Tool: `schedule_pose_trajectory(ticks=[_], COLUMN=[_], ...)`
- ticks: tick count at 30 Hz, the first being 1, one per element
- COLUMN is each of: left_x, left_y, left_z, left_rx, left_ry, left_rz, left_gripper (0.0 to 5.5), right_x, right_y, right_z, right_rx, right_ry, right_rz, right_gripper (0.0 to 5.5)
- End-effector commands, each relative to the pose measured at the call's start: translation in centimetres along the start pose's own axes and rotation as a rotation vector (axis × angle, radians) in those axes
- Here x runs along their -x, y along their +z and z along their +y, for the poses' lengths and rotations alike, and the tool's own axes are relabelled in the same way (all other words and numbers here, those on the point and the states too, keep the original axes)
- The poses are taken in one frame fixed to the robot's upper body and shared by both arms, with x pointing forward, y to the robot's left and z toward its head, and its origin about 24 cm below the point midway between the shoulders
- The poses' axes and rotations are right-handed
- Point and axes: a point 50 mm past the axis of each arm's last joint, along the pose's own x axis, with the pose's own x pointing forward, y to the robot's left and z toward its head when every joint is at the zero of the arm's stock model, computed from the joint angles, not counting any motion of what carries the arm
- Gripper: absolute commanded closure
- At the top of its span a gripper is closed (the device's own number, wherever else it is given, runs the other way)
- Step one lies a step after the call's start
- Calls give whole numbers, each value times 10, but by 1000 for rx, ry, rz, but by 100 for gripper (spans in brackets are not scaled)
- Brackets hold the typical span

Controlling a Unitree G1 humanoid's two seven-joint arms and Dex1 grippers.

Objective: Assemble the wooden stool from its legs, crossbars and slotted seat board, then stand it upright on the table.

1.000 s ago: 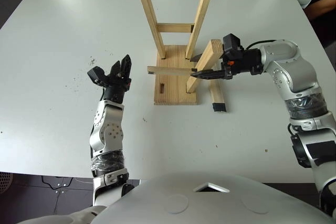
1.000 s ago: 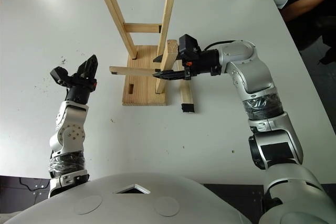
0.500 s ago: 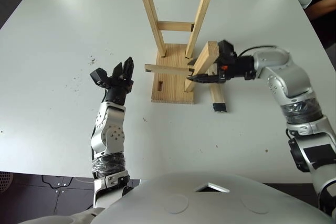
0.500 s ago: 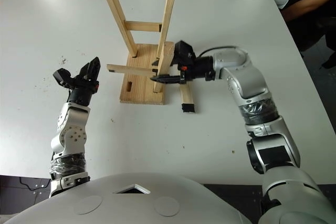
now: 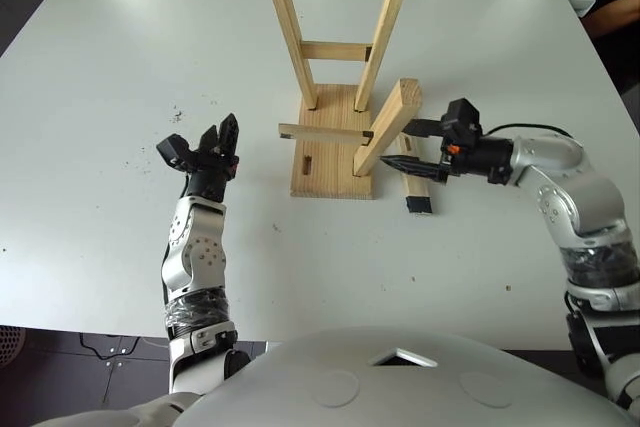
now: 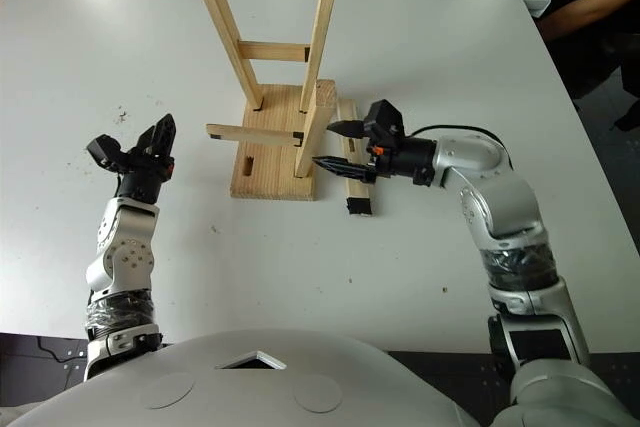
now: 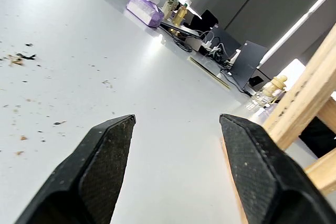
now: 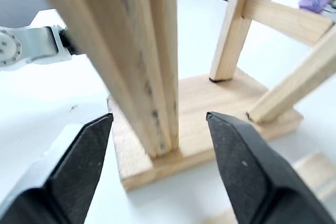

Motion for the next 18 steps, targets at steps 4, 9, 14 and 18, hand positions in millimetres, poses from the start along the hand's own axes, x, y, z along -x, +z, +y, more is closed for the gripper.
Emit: schedule_pose_trajectory(ticks=[4,9,14,18], left_x=[5,6,20,23], left_y=[7,4,-8,-5], left_z=[28,36,38,38], left_rx=[-63,-87,-76,-64], left_ry=[190,299,343,353], left_rz=[-3,-7,8,-10], left_gripper=[252,252,252,252], right_x=[-1,-11,-29,-30], right_y=[-8,-39,-44,-48], right_z=[-2,2,20,27], right_rx=[14,-131,-254,-277], right_ry=[-256,-531,-587,-616], right_rz=[54,122,138,192], right_gripper=[221,221,221,221])
